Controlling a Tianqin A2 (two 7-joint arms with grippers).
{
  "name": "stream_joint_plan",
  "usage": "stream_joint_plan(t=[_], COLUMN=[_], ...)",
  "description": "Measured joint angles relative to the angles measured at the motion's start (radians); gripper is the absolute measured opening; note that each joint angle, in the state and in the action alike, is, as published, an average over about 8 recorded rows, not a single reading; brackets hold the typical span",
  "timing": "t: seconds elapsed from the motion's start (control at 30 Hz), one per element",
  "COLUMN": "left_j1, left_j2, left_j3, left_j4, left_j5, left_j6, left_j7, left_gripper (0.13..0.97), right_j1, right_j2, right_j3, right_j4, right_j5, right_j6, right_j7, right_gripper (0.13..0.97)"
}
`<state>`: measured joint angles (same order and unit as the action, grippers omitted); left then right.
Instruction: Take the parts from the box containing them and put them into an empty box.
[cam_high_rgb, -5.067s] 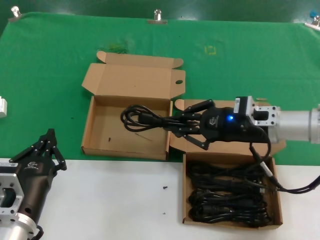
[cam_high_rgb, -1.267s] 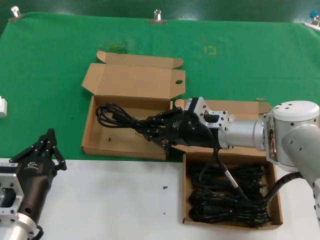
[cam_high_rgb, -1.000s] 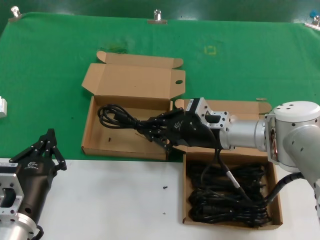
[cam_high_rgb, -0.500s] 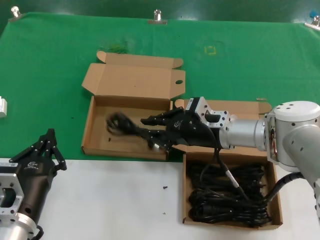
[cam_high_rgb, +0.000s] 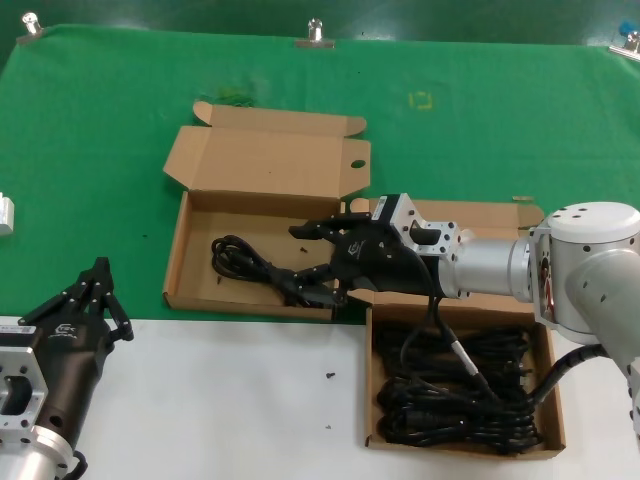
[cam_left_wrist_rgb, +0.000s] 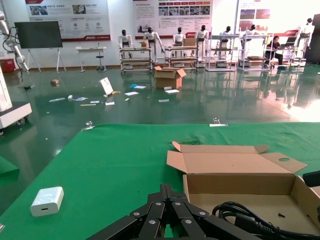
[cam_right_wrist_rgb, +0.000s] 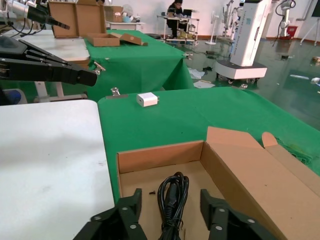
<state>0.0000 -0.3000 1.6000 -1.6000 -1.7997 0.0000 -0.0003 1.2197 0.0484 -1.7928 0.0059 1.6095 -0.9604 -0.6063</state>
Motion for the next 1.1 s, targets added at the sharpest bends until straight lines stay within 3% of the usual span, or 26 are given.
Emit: stream_joint_plan(t=[0.2, 0.6, 0.77, 0.9, 1.1], left_j1=[0.0, 0.0, 0.0, 0.0, 0.0], left_j2=[0.0, 0.0, 0.0, 0.0, 0.0], left_j3=[0.0, 0.0, 0.0, 0.0, 0.0], left_j4=[0.0, 0.0, 0.0, 0.0, 0.0], left_j5=[0.0, 0.0, 0.0, 0.0, 0.0], left_j6=[0.0, 0.0, 0.0, 0.0, 0.0], left_j7=[0.0, 0.0, 0.0, 0.0, 0.0], left_gripper=[0.139, 0.151, 0.196, 0.223, 0.326], right_j1=[0.0, 0.0, 0.0, 0.0, -0.002], right_j2=[0.0, 0.0, 0.0, 0.0, 0.0], right_j3=[0.0, 0.0, 0.0, 0.0, 0.0], right_j4=[0.0, 0.0, 0.0, 0.0, 0.003], right_j5=[0.0, 0.0, 0.0, 0.0, 0.0], right_j6=[0.0, 0.0, 0.0, 0.0, 0.002], right_j7=[0.0, 0.0, 0.0, 0.0, 0.001], right_gripper=[0.41, 0.676, 0.791, 0.836, 0.91])
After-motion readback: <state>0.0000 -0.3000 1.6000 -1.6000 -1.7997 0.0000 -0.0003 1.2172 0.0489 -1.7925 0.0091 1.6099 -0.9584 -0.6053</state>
